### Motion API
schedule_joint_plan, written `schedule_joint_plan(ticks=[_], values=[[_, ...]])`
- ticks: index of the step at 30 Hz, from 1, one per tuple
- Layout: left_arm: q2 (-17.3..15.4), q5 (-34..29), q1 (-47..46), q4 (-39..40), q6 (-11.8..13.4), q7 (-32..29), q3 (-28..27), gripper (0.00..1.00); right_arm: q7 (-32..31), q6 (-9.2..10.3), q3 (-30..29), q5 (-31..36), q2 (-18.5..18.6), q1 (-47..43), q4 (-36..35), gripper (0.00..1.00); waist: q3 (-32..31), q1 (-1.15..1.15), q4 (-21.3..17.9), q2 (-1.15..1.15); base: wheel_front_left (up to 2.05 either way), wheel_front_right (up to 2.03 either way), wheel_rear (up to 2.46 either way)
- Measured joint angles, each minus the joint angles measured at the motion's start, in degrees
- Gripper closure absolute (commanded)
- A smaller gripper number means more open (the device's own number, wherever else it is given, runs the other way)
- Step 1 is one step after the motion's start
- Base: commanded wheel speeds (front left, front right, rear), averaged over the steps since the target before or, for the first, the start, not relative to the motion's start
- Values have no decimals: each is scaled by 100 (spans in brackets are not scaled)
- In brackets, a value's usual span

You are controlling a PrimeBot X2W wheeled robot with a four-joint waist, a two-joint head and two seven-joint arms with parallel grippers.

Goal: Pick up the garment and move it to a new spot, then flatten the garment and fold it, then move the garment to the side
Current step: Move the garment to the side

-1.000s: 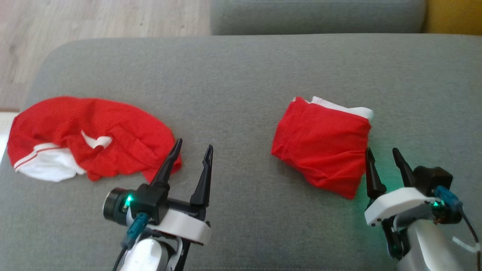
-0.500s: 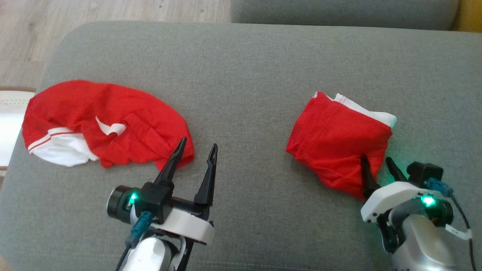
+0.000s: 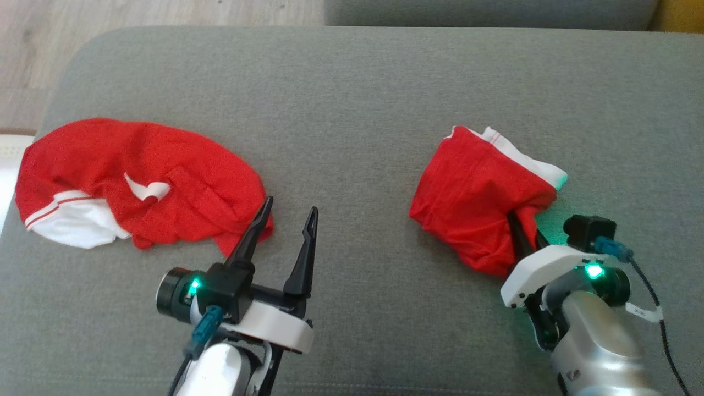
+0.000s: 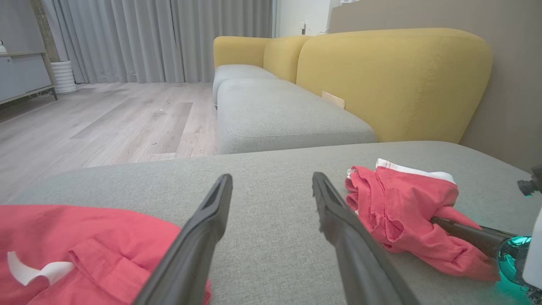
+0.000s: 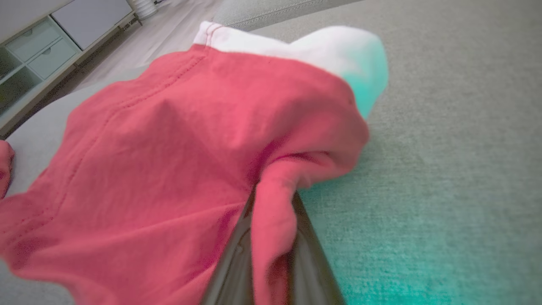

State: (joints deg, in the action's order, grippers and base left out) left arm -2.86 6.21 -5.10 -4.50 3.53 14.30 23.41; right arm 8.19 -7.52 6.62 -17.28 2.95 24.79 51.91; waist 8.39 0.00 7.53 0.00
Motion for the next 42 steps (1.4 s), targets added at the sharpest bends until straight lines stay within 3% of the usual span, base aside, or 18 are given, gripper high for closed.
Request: schedule_joint_plan(ticks=[7,17,27,34,42], values=[[0,0,0,8,0,0,-13,0,70,0,386,761,464,242,69,100,-21,0,-191,0,0,0,0],[1,59,-261,86,2,0,0,0,-438,0,1686,1196,2396,942,-320,100,325,0,-379,0,0,0,0],[3,113,-587,147,9,0,24,0,-809,-1,3044,660,4090,1400,-491,100,764,0,-287,0,0,0,0],[5,162,-703,214,58,0,38,0,-1035,-1,3251,563,4692,1805,-425,100,985,0,-177,0,0,0,0],[5,162,-704,218,101,0,62,0,-1134,-1,2828,597,4798,1937,-196,100,1096,0,-141,0,0,0,0]])
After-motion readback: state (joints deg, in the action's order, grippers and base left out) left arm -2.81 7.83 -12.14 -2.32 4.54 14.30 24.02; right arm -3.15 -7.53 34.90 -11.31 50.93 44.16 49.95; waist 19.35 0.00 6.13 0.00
